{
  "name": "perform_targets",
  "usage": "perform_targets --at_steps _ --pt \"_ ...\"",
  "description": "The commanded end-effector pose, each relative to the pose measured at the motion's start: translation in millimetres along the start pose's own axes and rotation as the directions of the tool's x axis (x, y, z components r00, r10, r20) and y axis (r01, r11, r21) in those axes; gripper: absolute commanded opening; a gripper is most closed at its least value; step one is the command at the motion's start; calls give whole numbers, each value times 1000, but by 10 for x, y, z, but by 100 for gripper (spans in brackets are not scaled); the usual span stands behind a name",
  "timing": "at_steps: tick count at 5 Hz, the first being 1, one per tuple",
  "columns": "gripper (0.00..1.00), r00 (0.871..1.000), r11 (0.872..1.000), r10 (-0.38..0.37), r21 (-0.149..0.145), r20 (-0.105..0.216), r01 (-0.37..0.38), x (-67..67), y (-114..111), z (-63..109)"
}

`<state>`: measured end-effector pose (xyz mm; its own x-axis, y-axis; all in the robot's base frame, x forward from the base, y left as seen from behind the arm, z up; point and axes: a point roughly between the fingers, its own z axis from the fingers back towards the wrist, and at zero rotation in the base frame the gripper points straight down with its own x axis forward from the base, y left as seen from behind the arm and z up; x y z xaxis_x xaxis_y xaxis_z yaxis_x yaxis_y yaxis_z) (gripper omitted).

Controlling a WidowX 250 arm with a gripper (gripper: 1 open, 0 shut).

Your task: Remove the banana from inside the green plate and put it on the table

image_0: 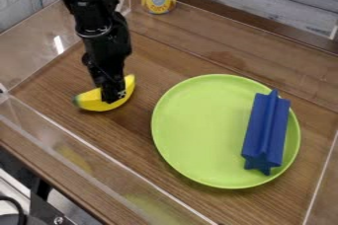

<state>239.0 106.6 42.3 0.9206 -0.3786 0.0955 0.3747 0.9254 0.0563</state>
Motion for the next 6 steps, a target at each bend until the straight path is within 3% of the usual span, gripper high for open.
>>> perform_targets --at_steps 1,3,4,5,6 --pt "0 999 999 18 30 27 -19 59 108 106" --pt "0 999 999 32 26 19 -33 71 113 134" --pt "100 999 999 51 4 13 -51 52 121 133" --pt "100 998 998 66 -13 14 -66 48 147 153" --pt "100 996 997 80 -12 26 -80 58 192 232"
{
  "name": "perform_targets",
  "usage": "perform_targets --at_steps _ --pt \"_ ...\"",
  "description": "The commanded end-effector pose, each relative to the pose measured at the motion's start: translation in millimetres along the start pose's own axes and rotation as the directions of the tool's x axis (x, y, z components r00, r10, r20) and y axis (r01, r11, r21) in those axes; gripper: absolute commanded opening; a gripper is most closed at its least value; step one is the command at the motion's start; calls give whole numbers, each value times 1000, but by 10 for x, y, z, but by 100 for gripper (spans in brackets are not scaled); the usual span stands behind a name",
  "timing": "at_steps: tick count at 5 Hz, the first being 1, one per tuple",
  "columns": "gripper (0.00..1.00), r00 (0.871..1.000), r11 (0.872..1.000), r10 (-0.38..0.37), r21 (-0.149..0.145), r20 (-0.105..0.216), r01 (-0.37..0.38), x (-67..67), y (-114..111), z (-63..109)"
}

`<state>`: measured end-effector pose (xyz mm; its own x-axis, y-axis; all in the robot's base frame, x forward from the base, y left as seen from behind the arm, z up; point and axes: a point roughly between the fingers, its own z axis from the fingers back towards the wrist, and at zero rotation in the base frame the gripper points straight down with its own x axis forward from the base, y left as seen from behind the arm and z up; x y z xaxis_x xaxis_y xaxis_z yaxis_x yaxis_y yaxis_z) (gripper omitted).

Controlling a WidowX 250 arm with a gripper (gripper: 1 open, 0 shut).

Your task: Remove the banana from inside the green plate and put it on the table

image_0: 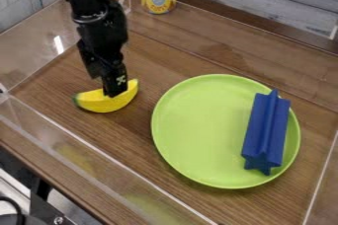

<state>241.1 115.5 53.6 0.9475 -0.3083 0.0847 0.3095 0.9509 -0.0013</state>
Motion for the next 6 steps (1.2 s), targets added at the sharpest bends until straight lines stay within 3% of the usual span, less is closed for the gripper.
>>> perform_targets --at_steps 1,3,6 --pt "100 998 999 17 39 58 -19 83 120 208" --pt "100 994 999 38 35 98 -41 115 199 341" --pt "100 990 999 51 11 129 -53 171 283 370"
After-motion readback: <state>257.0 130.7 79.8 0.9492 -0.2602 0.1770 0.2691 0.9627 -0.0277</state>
